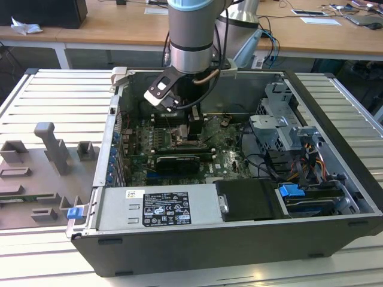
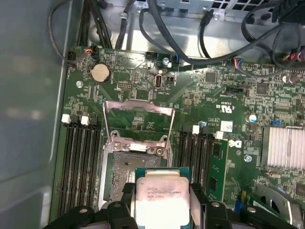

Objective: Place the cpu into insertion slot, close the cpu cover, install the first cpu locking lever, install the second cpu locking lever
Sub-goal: 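Place the cpu into insertion slot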

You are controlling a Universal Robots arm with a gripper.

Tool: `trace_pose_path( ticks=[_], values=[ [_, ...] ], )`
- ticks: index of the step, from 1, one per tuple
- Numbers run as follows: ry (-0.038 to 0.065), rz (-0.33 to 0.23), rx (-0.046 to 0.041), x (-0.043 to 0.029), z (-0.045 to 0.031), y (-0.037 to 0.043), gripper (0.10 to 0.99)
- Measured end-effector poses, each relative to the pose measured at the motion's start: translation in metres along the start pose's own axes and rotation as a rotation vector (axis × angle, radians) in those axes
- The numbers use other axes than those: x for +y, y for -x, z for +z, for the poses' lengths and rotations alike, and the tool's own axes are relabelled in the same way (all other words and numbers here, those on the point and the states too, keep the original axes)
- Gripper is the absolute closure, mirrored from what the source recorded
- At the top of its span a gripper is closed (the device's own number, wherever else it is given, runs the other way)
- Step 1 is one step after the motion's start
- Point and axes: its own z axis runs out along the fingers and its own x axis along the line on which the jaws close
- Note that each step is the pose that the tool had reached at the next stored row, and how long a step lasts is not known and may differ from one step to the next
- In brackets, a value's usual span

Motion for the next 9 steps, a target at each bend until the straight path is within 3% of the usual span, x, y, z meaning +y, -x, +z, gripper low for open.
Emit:
trace_pose_path(
  ticks=[4,9],
  values=[
    [0.000,0.010,-0.0005,-0.0022,0.0012,-0.0015,0.545],
    [0.000,0.010,-0.0007,-0.0014,0.0058,-0.0154,0.545]
  ],
)
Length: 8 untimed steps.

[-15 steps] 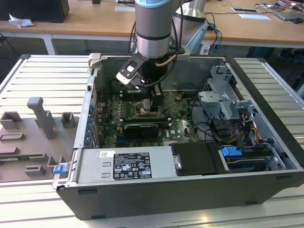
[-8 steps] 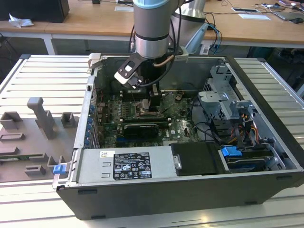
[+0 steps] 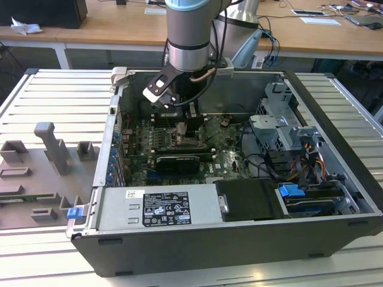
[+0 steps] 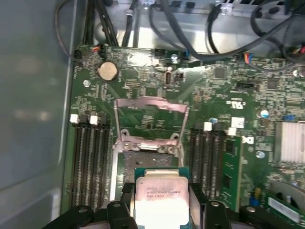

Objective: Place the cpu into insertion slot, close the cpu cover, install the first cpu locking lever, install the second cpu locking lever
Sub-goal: 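Place the cpu into insertion slot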

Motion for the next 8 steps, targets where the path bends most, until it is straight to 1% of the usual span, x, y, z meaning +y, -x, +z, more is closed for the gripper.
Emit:
trace_pose_path(
  ticks=[4,8],
  values=[
    [0.000,0.029,-0.0016,-0.0003,0.0053,-0.0008,0.545],
    [0.000,0.033,-0.0018,-0.0006,0.0099,-0.0008,0.545]
  ],
)
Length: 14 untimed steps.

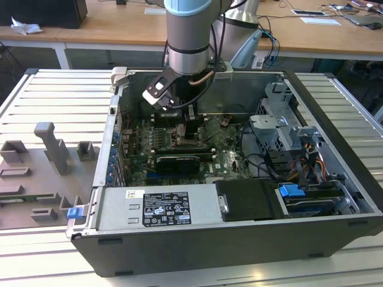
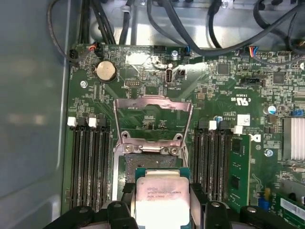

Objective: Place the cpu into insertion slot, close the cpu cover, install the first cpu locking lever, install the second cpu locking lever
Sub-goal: 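Place the cpu into insertion slot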

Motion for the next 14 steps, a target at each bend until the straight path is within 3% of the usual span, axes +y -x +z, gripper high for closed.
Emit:
trace_pose_path(
  ticks=[3,10,14],
  values=[
    [0.000,0.000,0.0000,-0.0005,0.0098,-0.0021,0.545],
    [0.000,0.024,-0.0014,-0.0009,0.0214,-0.0085,0.545],
    [0.000,0.034,-0.0020,-0.0010,0.0243,-0.0091,0.545]
  ],
)
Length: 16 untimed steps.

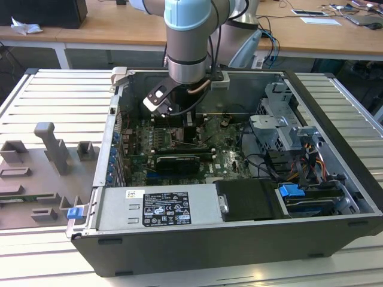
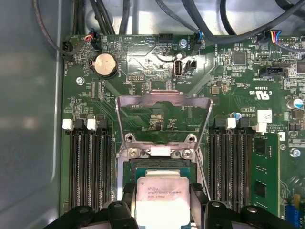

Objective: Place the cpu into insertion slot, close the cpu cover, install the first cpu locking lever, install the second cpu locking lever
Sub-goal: 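Place the cpu into insertion slot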

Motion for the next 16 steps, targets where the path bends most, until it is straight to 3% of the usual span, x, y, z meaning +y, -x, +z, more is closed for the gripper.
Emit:
trace_pose_path(
  ticks=[16],
  values=[
    [0.000,0.017,-0.0039,0.0012,0.0070,-0.0016,0.545]
  ],
)
